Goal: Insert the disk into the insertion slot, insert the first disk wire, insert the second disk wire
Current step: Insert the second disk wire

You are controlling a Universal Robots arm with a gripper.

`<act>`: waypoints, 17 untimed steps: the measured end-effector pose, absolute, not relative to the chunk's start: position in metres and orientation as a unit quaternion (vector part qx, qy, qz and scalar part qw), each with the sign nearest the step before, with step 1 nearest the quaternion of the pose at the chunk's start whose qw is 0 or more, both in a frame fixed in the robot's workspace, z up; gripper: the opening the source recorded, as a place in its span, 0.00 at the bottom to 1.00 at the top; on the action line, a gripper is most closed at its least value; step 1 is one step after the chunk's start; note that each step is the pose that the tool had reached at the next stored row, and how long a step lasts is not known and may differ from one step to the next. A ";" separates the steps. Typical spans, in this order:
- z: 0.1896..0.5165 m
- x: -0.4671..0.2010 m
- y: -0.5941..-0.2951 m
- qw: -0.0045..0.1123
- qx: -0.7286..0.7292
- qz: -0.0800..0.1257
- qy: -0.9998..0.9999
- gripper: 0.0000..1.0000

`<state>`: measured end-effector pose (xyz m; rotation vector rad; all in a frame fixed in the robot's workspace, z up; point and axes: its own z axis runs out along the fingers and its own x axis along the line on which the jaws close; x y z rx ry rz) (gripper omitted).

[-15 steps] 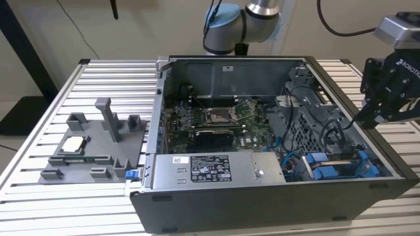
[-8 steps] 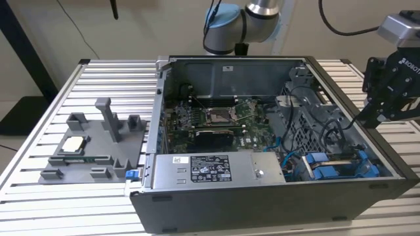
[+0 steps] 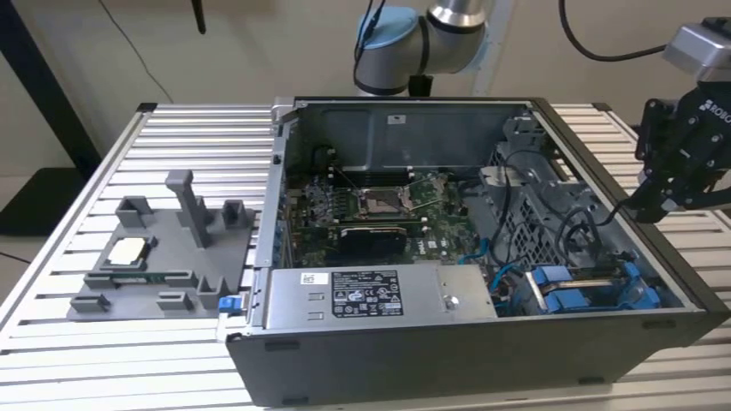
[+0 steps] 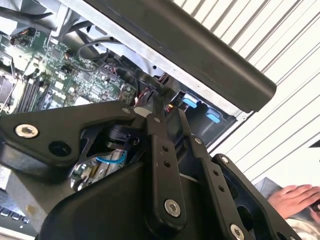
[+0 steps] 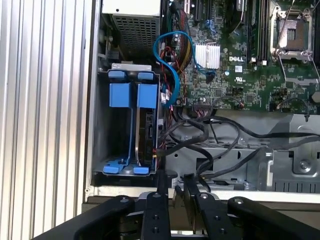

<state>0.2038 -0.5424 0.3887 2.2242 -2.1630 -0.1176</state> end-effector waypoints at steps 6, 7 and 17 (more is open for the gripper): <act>0.388 0.207 -0.542 0.014 0.716 -0.042 -0.696 0.27; 0.388 0.207 -0.542 0.012 0.716 -0.045 -0.696 0.27; 0.387 0.207 -0.542 0.008 0.711 -0.048 -0.702 0.18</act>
